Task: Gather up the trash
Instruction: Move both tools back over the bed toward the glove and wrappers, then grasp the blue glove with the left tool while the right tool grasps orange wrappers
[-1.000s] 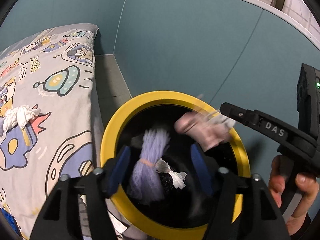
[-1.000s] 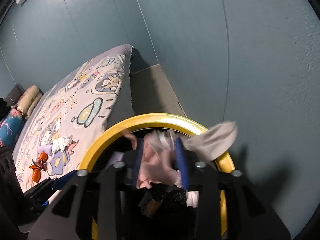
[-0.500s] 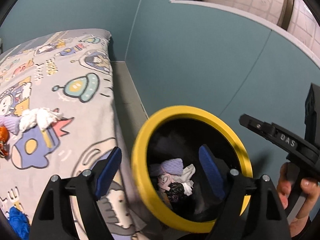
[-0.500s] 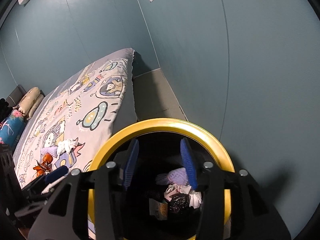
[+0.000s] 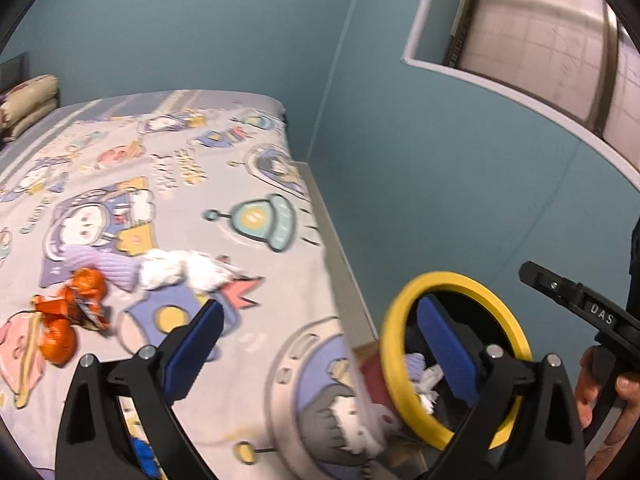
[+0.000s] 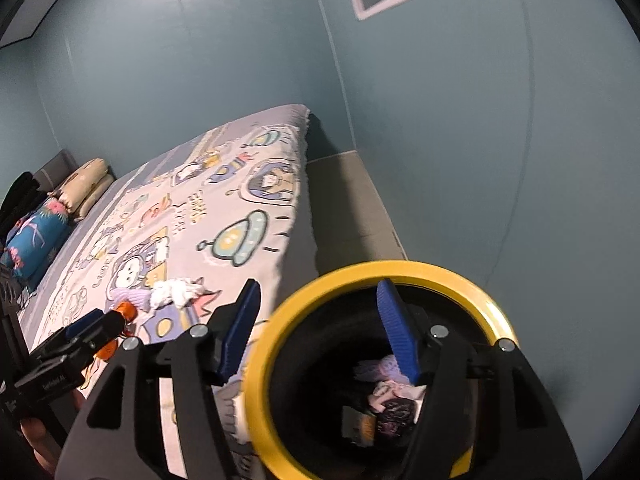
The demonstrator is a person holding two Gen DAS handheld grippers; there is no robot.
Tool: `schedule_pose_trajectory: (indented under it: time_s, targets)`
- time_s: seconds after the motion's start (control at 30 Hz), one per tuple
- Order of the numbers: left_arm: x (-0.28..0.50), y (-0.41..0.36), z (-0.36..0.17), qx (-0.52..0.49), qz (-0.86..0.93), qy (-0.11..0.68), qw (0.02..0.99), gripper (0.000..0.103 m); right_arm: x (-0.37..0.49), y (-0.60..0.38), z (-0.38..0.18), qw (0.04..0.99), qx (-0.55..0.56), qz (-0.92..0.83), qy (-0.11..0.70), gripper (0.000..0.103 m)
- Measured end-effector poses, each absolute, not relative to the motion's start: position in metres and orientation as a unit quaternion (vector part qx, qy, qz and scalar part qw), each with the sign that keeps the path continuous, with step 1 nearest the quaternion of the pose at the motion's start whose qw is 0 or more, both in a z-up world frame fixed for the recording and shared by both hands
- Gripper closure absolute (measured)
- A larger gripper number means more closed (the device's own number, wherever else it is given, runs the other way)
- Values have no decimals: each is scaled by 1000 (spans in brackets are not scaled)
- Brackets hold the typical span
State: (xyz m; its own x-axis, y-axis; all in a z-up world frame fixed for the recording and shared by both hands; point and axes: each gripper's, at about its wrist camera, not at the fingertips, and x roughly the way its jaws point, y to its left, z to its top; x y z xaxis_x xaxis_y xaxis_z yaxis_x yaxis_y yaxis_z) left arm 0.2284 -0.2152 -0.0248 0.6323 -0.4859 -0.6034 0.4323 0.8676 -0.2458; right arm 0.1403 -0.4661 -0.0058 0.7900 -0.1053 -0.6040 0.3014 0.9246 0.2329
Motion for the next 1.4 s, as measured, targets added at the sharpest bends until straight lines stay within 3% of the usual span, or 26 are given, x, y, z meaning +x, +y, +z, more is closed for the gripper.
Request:
schedule_pose_trajectory:
  time_s: [0.47,0.83,1.4]
  targets:
    - [242,-93,-16,-65,-163,332,927,8,190,-376,8,941,118,-36,315,42]
    - [211,-16,-43,-64,-112,340,932,8,223,-283,-4,939,90,52,329,41]
    - [167,-22,-127,-46,-151,391,907,8,294,-169,-85,888,32,237,392,38]
